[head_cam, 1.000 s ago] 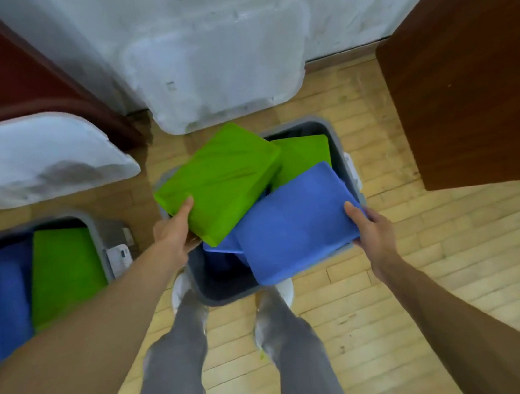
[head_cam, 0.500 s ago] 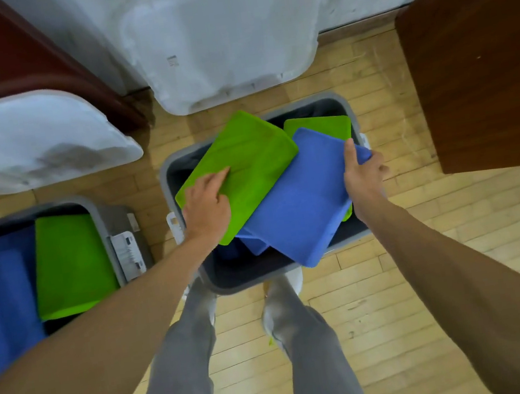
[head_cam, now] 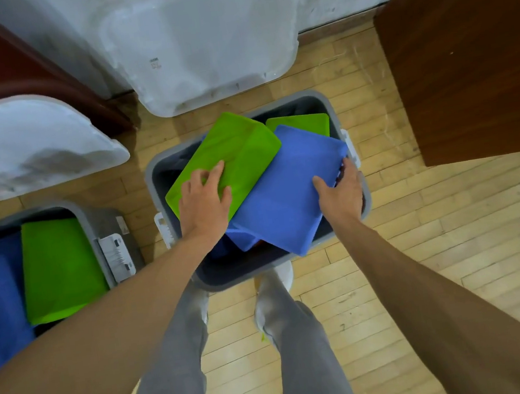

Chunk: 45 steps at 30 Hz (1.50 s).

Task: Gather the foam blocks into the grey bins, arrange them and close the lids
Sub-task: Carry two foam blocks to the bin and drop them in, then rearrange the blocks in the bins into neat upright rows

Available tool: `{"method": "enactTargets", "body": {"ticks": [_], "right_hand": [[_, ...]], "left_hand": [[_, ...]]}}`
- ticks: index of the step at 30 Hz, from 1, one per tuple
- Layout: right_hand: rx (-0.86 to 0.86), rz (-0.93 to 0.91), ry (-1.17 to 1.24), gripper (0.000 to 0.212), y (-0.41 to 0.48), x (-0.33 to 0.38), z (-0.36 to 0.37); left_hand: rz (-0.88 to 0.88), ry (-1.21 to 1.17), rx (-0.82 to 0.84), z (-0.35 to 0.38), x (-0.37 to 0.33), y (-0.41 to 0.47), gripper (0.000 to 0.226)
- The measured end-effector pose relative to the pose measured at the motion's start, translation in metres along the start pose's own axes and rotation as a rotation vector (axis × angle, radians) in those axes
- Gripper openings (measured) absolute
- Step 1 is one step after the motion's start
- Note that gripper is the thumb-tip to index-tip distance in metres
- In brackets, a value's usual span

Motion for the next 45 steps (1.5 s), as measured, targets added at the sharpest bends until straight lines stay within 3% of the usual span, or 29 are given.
{"method": "enactTargets", "body": {"ticks": [4, 8, 15, 22, 30, 35, 45], "right_hand": [[0.094, 0.101, 0.02, 0.079, -0.014, -0.002, 0.001], [0.063, 0.162, -0.065, 0.063, -0.04, -0.001, -0.01], [0.2, 0.07, -0.24, 0.034, -0.107, 0.04, -0.004], [0.393, -0.107, -0.485, 0.023, -0.23, 0.127, 0.029], [0.506, -0.321, -0.604, 0.026, -0.361, 0.176, 0.063], [0.539, -0.431, -0.648, 0.023, -0.433, 0.141, 0.085], [0.611, -0.628, -0.605, 0.024, -0.556, 0.075, 0.137]], "left_hand": [[-0.061, -0.131, 0.189, 0.004, 0.003, -0.006, 0.054], [-0.075, -0.23, 0.275, -0.011, 0.003, -0.018, 0.055], [-0.067, -0.317, 0.414, -0.064, 0.006, -0.056, 0.048], [-0.009, -0.248, 0.463, -0.172, 0.016, -0.143, 0.025], [0.034, -0.213, 0.423, -0.241, 0.07, -0.271, 0.021], [0.023, -0.164, 0.426, -0.231, 0.125, -0.379, 0.018], [-0.128, -0.194, 0.218, -0.224, 0.223, -0.553, 0.008]]}}
Point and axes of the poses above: each hand's wrist, its own y-axis towards the middle knuckle, its own z-axis out of the palm, x = y × z, the point moved 7 cm from there along y, towards the middle knuckle, and after that the axes turned 11 degrees about x, right-handed, at the moved point
